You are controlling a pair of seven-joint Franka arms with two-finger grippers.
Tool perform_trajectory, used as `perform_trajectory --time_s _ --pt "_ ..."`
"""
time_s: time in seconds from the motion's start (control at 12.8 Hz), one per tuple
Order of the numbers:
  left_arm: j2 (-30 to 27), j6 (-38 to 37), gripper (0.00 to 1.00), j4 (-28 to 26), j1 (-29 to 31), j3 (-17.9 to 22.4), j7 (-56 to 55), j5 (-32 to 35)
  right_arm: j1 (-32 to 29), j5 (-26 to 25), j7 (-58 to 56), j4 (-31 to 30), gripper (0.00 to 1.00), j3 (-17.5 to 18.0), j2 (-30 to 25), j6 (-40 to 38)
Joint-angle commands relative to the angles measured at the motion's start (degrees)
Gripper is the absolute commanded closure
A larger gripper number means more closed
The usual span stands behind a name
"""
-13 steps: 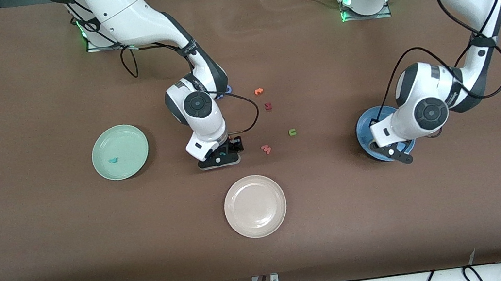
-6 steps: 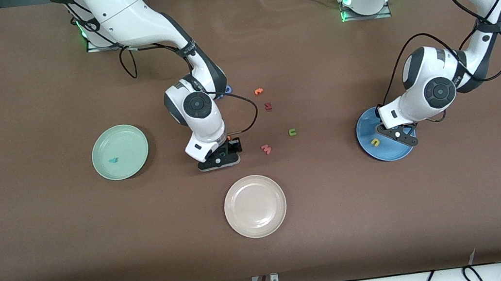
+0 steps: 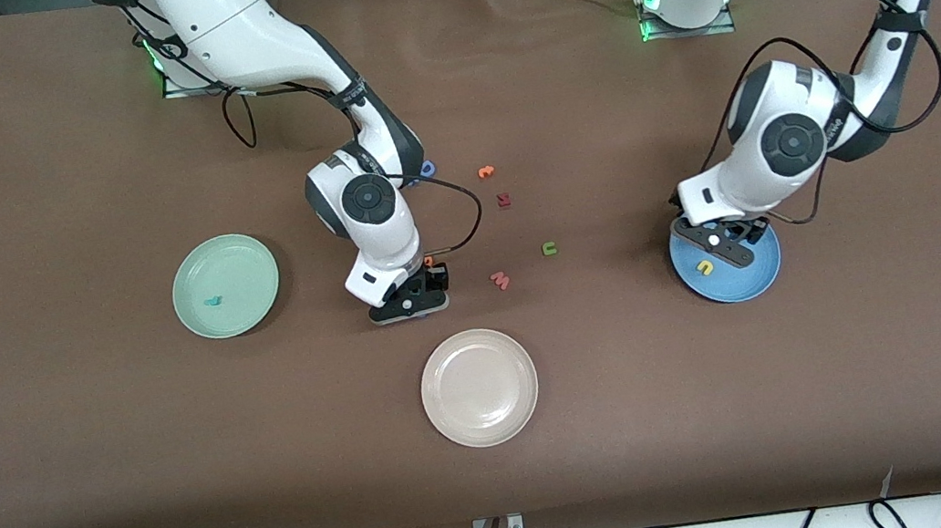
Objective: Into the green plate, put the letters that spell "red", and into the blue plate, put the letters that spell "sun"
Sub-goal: 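Lower the yellow 2 onto the blue plate and open the left gripper, then grasp the green u with the left gripper while the right gripper grasps teal letter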
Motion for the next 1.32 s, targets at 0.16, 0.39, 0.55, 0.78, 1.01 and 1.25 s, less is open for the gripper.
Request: perform_trajectory --time_s 0.16,0.39,0.55,0.78,1.01,1.25 --pt "1.5 -1.1 0.0 1.7 -4.3 -5.5 -20.3 1.1 -0.2 -0.5 -0.3 0.9 0.61 0.3 1.4 -0.3" --pt "8.1 -0.9 0.0 7.6 -11.7 -5.1 -37.8 1.9 -0.2 0.2 0.0 0.8 0.59 0.4 1.3 -2.4" --pt "12.0 -0.9 0.0 12.0 -15.9 -4.3 -46.0 2.0 -0.6 0.3 0.0 0.8 0.59 0.5 1.1 -4.9" --pt "15.9 -0.4 0.0 16.3 -20.8 -0.6 -49.0 2.5 -0.6 0.5 0.0 0.9 0.59 0.5 1.0 -5.7" --pt "18.9 1.5 0.0 18.6 -26.3 3.8 -53.6 4.3 -0.6 0.5 -0.1 0.9 0.62 0.5 1.0 -5.7" --pt "20.6 5.1 0.0 18.5 -26.4 4.0 -57.2 4.5 -0.6 0.5 -0.1 0.9 0.72 0.5 1.0 -5.8"
